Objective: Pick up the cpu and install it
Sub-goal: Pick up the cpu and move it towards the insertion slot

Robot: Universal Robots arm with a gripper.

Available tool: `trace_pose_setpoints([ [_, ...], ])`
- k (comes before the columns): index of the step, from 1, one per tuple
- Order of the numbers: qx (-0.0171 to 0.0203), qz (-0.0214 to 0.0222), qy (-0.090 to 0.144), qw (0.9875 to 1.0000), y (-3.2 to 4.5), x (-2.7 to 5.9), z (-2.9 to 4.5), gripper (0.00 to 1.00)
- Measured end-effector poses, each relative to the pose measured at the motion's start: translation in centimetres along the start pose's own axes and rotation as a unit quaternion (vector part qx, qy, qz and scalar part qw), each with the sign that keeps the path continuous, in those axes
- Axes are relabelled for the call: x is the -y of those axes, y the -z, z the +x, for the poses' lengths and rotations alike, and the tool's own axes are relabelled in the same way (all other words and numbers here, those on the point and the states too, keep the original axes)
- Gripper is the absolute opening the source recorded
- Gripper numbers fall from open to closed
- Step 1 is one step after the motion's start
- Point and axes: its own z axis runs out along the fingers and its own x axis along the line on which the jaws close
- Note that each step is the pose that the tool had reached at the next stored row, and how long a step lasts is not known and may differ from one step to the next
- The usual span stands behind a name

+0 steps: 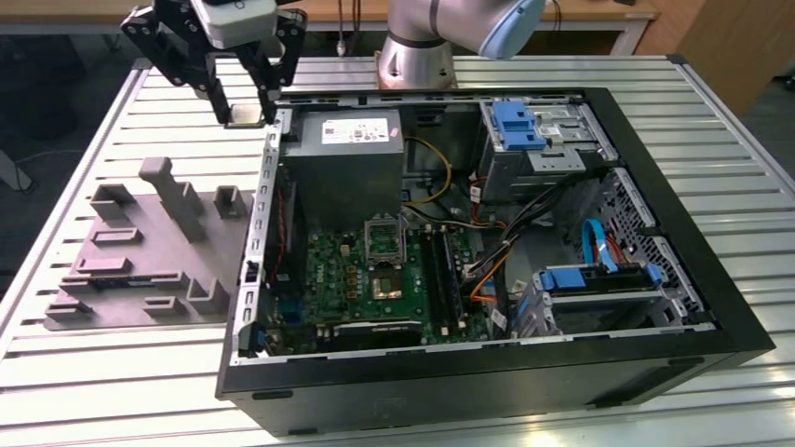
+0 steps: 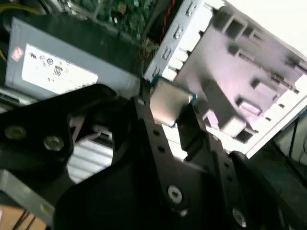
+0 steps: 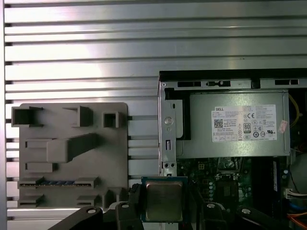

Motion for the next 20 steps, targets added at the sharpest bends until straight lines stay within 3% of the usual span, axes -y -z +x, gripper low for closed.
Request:
trace_pose_setpoints([
  [20,0.0000,0.0000,0.000,1.0000,-0.03,0.01,0.17,0.47],
])
